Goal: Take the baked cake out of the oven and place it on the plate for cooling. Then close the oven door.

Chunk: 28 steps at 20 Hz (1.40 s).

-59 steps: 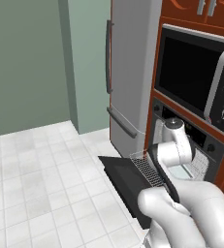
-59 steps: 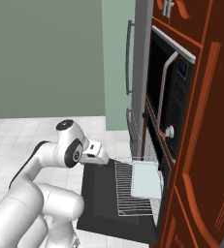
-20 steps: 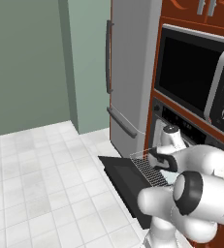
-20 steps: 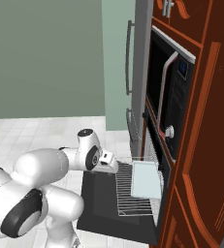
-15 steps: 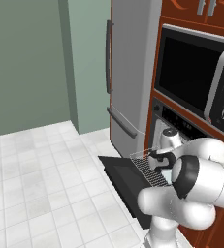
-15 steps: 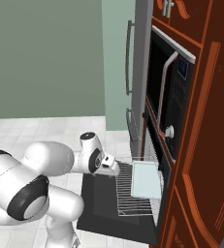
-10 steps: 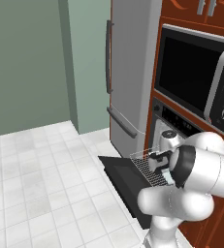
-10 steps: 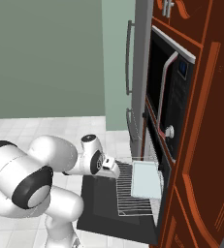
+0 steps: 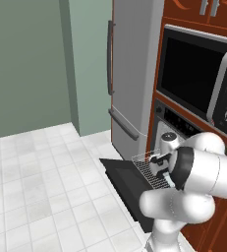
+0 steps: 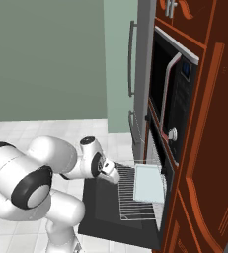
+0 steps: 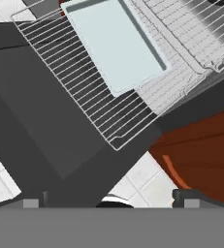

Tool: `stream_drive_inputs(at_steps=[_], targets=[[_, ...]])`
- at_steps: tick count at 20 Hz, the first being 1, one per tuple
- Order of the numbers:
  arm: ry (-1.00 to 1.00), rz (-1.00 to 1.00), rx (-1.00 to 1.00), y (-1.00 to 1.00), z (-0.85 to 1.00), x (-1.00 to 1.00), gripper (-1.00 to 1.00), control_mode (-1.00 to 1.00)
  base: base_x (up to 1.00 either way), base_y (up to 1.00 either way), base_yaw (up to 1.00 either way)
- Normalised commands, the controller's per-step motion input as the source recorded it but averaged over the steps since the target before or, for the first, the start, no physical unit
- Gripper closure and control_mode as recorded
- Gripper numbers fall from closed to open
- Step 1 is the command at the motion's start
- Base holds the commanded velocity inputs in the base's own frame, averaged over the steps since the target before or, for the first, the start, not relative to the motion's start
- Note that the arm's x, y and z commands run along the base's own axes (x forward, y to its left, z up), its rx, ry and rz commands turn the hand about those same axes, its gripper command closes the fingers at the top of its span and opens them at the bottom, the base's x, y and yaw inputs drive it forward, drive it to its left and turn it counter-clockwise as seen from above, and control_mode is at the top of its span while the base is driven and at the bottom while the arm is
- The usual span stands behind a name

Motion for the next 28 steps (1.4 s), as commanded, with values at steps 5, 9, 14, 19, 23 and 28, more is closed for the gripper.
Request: stream_drive_inputs(at_steps=[5,9,14,19,23,28], targets=[[-0.13,-0.24,0.0,0.02,-0.22,0.0,-1.0,-1.0,0.0,0.0,0.0],[-0.13,-0.2,0.0,0.0,-0.38,0.0,-1.0,-1.0,0.0,0.0,0.0],[-0.12,-0.17,0.0,0.04,-0.32,0.0,-1.0,-1.0,0.0,0.0,0.0],[-0.09,-0.15,0.0,0.05,-0.06,0.0,-1.0,-1.0,0.0,0.0,0.0],[-0.06,-0.13,0.0,0.0,-0.02,0.0,-1.0,-1.0,0.0,0.0,0.0],[-0.04,-0.07,0.0,0.0,-0.03,0.0,-1.0,-1.0,0.0,0.0,0.0]])
